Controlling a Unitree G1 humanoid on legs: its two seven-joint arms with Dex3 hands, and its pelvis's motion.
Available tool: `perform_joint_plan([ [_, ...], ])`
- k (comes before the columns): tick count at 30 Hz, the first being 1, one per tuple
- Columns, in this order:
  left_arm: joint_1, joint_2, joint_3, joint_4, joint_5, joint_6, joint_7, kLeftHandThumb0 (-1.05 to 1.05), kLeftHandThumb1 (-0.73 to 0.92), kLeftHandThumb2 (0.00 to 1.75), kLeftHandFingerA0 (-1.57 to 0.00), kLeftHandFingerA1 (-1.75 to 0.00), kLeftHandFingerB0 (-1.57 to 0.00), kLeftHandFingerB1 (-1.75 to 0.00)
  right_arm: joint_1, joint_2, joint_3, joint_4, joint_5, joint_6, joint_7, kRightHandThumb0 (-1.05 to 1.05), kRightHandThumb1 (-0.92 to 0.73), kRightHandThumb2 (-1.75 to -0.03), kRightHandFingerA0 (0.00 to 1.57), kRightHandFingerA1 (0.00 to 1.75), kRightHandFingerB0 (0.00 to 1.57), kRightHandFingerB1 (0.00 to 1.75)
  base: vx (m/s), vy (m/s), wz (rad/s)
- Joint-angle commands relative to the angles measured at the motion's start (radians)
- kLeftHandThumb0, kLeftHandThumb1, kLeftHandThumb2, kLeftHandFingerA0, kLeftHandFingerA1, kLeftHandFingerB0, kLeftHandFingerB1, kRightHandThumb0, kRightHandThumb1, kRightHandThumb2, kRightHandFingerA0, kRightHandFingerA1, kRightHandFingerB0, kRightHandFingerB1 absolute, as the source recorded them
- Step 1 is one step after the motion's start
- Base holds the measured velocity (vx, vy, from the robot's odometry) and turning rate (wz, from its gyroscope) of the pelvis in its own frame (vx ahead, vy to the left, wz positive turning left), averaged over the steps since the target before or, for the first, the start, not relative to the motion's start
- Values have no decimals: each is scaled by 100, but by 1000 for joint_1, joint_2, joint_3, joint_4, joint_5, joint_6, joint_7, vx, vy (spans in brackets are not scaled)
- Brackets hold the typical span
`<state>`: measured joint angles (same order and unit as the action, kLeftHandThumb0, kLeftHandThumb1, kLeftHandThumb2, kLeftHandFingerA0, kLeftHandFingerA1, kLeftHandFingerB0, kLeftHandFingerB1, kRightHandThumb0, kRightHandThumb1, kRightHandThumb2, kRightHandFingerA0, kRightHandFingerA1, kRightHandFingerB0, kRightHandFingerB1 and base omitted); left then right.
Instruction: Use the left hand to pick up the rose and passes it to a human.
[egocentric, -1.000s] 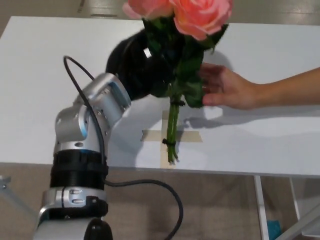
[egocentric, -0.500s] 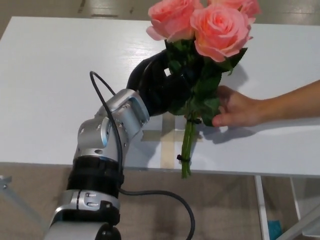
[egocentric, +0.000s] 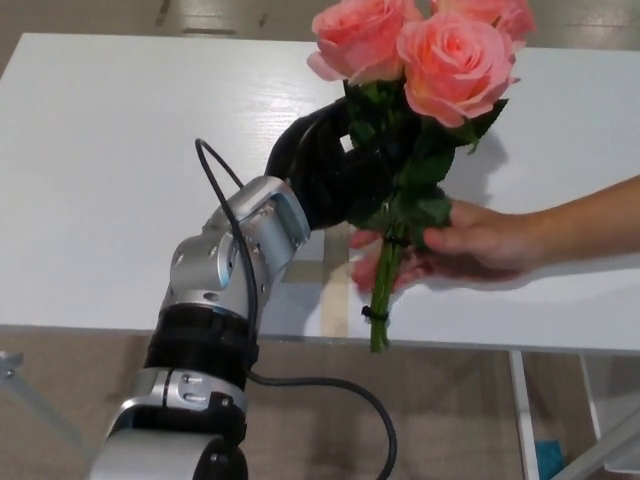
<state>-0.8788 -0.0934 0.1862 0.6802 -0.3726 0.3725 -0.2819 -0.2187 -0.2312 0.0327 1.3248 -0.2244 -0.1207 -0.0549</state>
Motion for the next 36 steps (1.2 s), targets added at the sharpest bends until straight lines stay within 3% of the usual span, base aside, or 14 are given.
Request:
perform_joint_plan([
  [1, -52, -53, 6, 11, -26, -22, -1, -11, 83, 71, -98, -128, -82, -94, -5, -4, 4, 5, -2, 13, 18, -32, -71, -62, 64, 42, 49, 38, 0, 0, 0],
  [9, -146, -37, 44, 70, -37, -37, -5, -12, 84, 68, -97, -128, -80, -99, -38, -2, 6, 5, -2, 24, 27, -31, -71, -61, 64, 42, 50, 38, 0, 0, 0],
  [36, -106, -50, 39, 18, -45, -22, -12, -13, 86, 66, -95, -124, -81, -92, -6, -2, 5, 4, 0, 17, 42, -32, -72, -61, 63, 42, 49, 38, 0, 0, 0],
])
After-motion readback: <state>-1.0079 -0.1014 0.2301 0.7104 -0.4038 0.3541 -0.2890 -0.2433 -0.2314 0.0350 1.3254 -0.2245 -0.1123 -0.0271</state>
